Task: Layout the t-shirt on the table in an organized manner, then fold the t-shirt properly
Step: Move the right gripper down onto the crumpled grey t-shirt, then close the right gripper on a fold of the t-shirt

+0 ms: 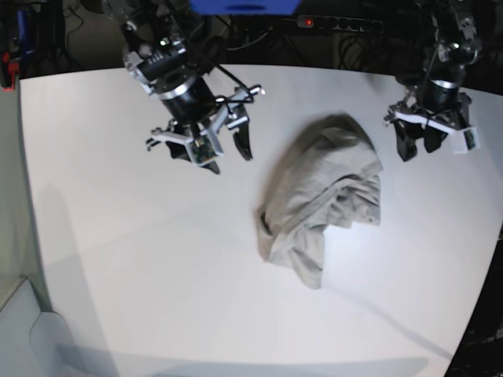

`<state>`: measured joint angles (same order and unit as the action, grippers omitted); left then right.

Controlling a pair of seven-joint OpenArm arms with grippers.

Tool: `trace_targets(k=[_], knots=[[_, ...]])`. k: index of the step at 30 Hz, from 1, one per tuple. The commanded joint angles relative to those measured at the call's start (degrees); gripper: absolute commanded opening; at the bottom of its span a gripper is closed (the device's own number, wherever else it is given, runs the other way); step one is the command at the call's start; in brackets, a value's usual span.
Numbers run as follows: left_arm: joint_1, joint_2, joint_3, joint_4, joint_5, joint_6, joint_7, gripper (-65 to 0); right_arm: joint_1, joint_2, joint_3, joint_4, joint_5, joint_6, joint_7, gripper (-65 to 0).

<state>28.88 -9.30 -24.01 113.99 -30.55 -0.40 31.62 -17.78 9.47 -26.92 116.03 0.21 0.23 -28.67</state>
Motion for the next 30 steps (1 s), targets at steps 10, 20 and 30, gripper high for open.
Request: trace_targets(k=[10,20,30], knots=[[1.7,0.0,-2.0,0.2,-0.3,0.2,-0.9,-32.4,9.6,2.0,-3.6,-2.6,0.0,0.1,1.4,-32.0],[7.6,0.3,-5.7,0.7,-0.8,0.2,-1.0,-32.5,22.6,-1.3,-11.9,-15.1,0.1,6.1,1.4,-31.9],[10.7,5.2,-8.6,1.0,-0.8,0.2,-1.0,-32.5,32.6,-5.8,-12.2,-26.6,0.1,8.4,1.5,-31.9]])
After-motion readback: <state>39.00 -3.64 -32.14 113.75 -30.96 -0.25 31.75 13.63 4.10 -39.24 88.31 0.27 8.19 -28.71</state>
